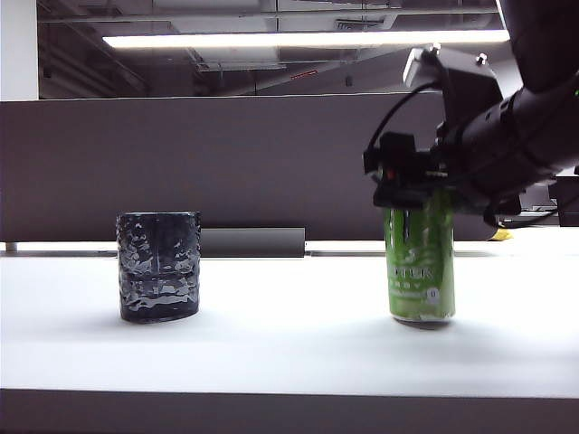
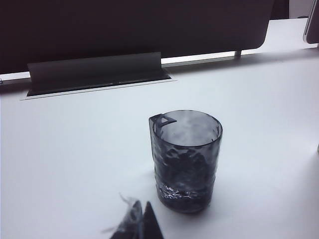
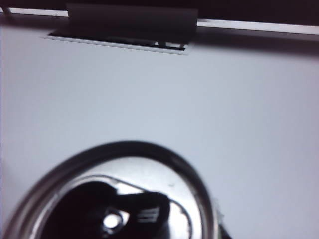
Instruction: Pick up the metal can, pour some water into the cup, then place the can back on the table.
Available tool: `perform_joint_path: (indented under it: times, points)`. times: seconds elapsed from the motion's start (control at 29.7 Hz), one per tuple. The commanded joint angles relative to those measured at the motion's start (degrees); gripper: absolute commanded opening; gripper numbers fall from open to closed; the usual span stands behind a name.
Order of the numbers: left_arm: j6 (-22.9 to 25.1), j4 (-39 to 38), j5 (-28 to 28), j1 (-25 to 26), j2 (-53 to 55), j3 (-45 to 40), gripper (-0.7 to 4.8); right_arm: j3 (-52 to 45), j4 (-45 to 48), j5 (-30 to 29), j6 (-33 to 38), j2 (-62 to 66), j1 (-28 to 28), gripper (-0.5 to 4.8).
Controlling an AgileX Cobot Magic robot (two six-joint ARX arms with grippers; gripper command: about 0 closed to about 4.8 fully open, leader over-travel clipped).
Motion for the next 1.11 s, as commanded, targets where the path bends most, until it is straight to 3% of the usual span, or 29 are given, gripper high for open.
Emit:
perform_joint_path:
  times: [0.03,0.37,0.44,0.57,0.64,0.71,1.11]
  points:
    - [0.0,0.8,0.0,0.1,0.0,0.1,-0.05,0.3,3.3,0.0,0.0,2.8,0.2,2.92]
    - [0.0,0.8,0.0,0.1,0.0,0.1,-0.05,0.3,7.1,-0.2,0.6,4.8,0.2,3.17]
    - [0.0,0.8,0.0,0.1,0.0,0.1,-0.05,0.3,7.2,-0.2,0.6,4.8,0.2,3.63]
    - [0.0,0.8,0.0,0.1,0.0,0.1,-0.05,0.3,7.3,-0.2,0.6,4.8,0.2,3.89]
    - [0.0,0.8,0.0,0.1,0.0,0.1,-0.05,0.3,8.1,0.0,0.6,4.8,0.2,4.56]
    - [0.0,0.8,0.0,0.1,0.0,0.1,-0.05,0.3,9.6,0.0,0.6,4.8,0.2,4.79]
    - [0.0,0.8,0.1,1.9,0.0,0.1,-0.05,0.3,14.5,0.6,0.4,-1.2,0.2,4.79]
